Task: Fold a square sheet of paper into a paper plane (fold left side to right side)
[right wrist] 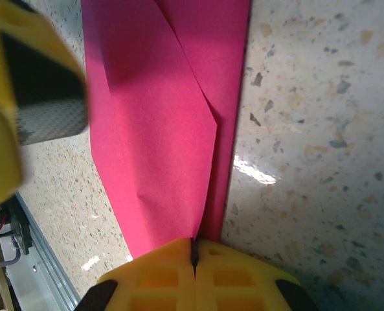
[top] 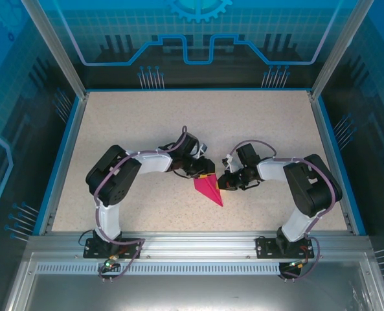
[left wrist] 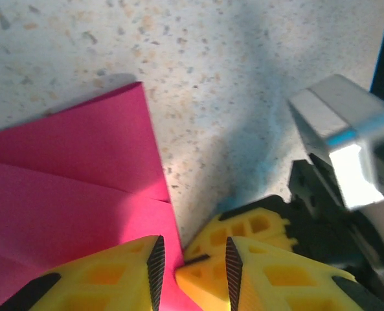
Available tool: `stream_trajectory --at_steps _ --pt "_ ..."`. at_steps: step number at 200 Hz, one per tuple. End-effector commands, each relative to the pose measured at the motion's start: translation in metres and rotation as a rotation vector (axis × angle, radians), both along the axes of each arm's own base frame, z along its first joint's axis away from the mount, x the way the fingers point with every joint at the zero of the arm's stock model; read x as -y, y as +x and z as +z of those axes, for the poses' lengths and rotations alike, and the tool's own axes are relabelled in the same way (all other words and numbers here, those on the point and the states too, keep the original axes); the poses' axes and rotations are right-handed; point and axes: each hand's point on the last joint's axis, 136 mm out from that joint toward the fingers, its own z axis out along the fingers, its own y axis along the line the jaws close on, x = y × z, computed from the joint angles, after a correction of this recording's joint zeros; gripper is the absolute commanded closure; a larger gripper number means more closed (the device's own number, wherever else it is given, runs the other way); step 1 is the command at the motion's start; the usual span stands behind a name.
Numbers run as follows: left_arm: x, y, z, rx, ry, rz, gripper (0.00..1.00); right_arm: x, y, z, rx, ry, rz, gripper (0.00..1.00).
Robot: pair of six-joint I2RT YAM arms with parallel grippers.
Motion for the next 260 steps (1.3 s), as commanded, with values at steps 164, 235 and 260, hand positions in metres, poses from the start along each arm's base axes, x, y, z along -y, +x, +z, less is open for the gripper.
stream_trajectory --at_steps 164,235,260 --pt "-0.020 -0.016 -0.042 -0.088 0.132 0.003 0.66 0.005 -0.012 0.047 0.062 0.022 0.001 0.64" --pt "-0.020 -0.017 -0.042 -0.088 0.130 0.003 0.66 -0.030 -0.046 0.032 -0.043 0.066 0.136 0.68" --pt "-0.020 -0.017 -0.042 -0.086 0.130 0.002 0.67 -0.026 -0.047 0.021 -0.067 0.023 0.131 0.68"
